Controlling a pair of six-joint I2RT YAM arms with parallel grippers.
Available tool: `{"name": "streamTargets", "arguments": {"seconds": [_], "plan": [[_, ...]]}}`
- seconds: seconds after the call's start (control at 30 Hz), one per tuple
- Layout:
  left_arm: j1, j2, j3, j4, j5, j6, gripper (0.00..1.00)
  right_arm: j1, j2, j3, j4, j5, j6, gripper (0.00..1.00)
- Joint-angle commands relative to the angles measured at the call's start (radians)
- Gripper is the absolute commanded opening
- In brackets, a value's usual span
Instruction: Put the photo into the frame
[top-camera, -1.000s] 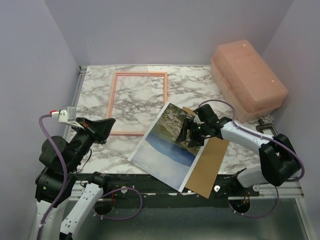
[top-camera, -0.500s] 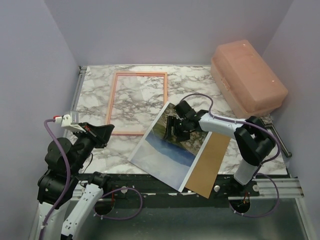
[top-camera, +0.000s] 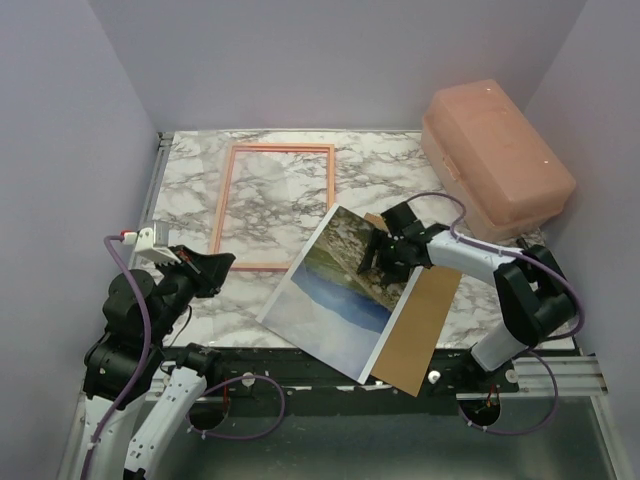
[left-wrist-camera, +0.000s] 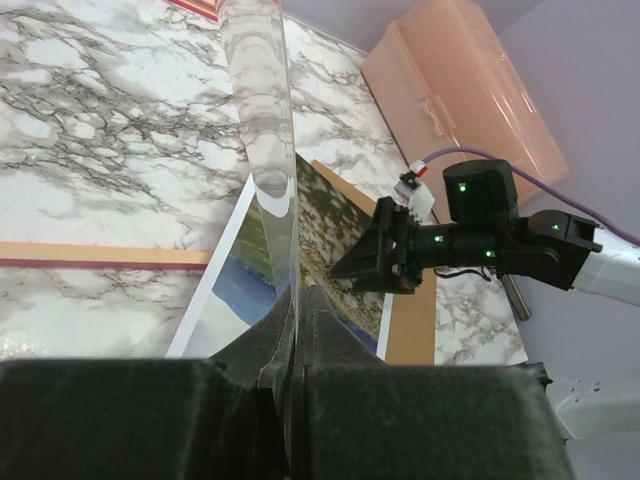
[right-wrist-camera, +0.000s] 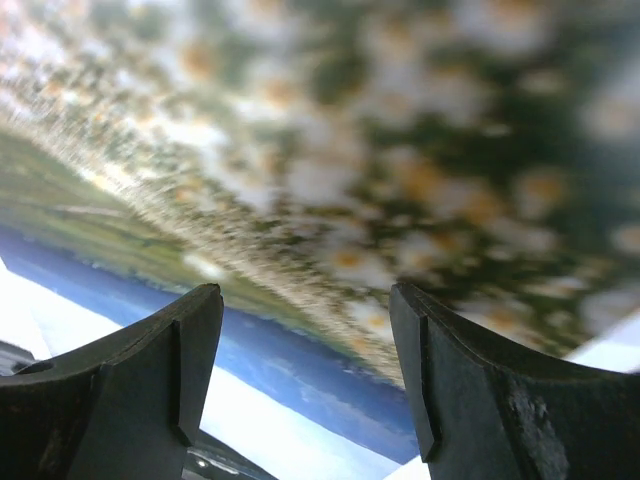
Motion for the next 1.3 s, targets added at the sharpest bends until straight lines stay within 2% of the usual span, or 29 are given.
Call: {"name": "streamTargets", "arguments": {"seconds": [0.0, 0.2, 0.3, 0.47, 0.6, 0.87, 1.07, 1.17, 1.27], "plan": [[0.007, 0.003, -0.019, 0.044, 0.037, -0.004, 0.0, -0.134, -0.018, -0.134, -0.094, 0.113, -0.032, 0.76], [0.007, 0.008, -0.015, 0.022, 0.019, 0.012, 0.0, -0.244, -0.099, -0.174, -0.09, 0.12, -0.056, 0.75], [0.006, 0.017, 0.024, -0.012, -0.006, 0.037, 0.0, -0.244, -0.108, -0.127, -0.114, 0.098, -0.096, 0.75], [0.006, 0.025, 0.125, -0.058, -0.045, 0.078, 0.0, -0.242, -0.132, -0.013, -0.131, -0.027, -0.143, 0.75], [0.007, 0.018, 0.202, -0.068, -0.074, 0.091, 0.0, -0.205, -0.106, 0.122, -0.144, -0.089, -0.145, 0.74], [0.006, -0.031, 0.299, -0.052, -0.123, 0.059, 0.0, -0.026, 0.109, 0.425, -0.131, -0.129, -0.11, 0.7], [0.006, -0.097, 0.305, -0.018, -0.144, 0.022, 0.0, 0.05, 0.362, 0.728, -0.152, -0.169, -0.107, 0.42], [0.007, -0.112, 0.31, -0.04, -0.166, 0.021, 0.0, 0.074, 0.511, 0.918, -0.218, -0.177, -0.118, 0.24], [0.007, -0.12, 0.305, -0.066, -0.17, 0.021, 0.0, 0.103, 0.638, 1.095, -0.302, -0.165, -0.136, 0.13]]}}
